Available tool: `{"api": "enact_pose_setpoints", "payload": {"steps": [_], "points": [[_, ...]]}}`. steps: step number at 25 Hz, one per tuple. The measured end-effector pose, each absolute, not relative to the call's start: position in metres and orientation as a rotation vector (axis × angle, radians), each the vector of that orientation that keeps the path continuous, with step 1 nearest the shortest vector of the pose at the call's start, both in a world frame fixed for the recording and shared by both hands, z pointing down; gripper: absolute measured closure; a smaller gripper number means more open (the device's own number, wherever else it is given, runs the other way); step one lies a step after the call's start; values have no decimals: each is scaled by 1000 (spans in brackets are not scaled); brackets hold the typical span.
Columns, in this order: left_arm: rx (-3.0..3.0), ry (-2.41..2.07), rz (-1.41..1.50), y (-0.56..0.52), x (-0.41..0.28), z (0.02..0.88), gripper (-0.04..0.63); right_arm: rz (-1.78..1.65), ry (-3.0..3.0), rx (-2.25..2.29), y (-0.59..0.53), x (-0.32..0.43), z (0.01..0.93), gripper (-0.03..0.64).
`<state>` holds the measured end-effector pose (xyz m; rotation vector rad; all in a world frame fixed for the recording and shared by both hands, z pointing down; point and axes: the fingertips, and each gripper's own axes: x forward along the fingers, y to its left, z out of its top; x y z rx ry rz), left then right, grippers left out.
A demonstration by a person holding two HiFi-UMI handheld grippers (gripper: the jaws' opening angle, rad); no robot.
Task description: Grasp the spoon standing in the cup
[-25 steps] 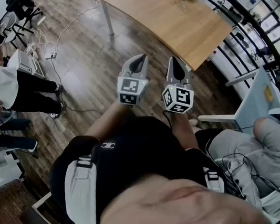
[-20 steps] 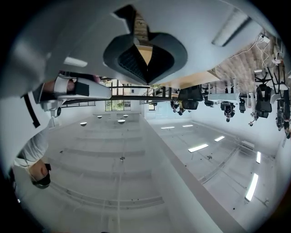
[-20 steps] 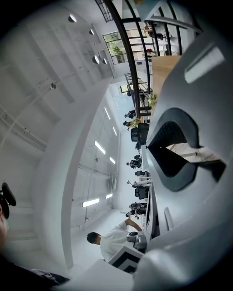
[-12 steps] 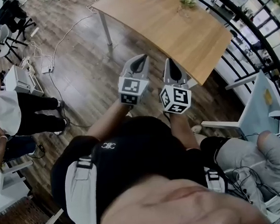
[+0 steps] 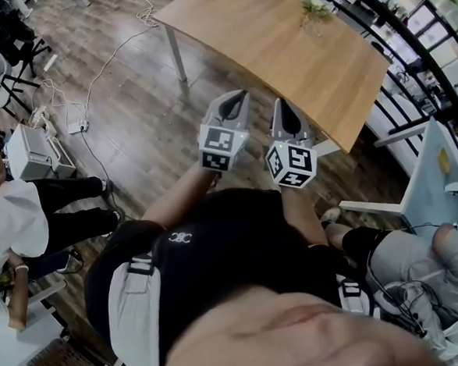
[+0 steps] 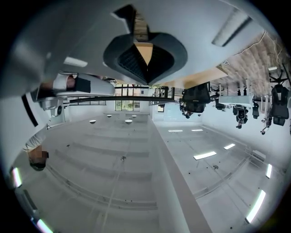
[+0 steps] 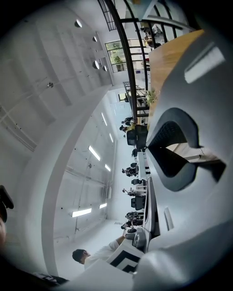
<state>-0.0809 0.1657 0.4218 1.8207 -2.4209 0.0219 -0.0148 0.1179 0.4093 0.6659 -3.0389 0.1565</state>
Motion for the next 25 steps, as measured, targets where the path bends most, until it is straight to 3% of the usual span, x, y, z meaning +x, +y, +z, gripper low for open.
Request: {"api": "enact_pose_setpoints", "payload": {"steps": [15, 25], "points": [[1762, -2448, 70, 125, -159, 432, 583, 160, -3109, 775, 48, -95, 392, 617], [1761, -2480, 83, 7, -201, 406, 583, 178, -3125, 750, -71, -137, 368, 617]]}}
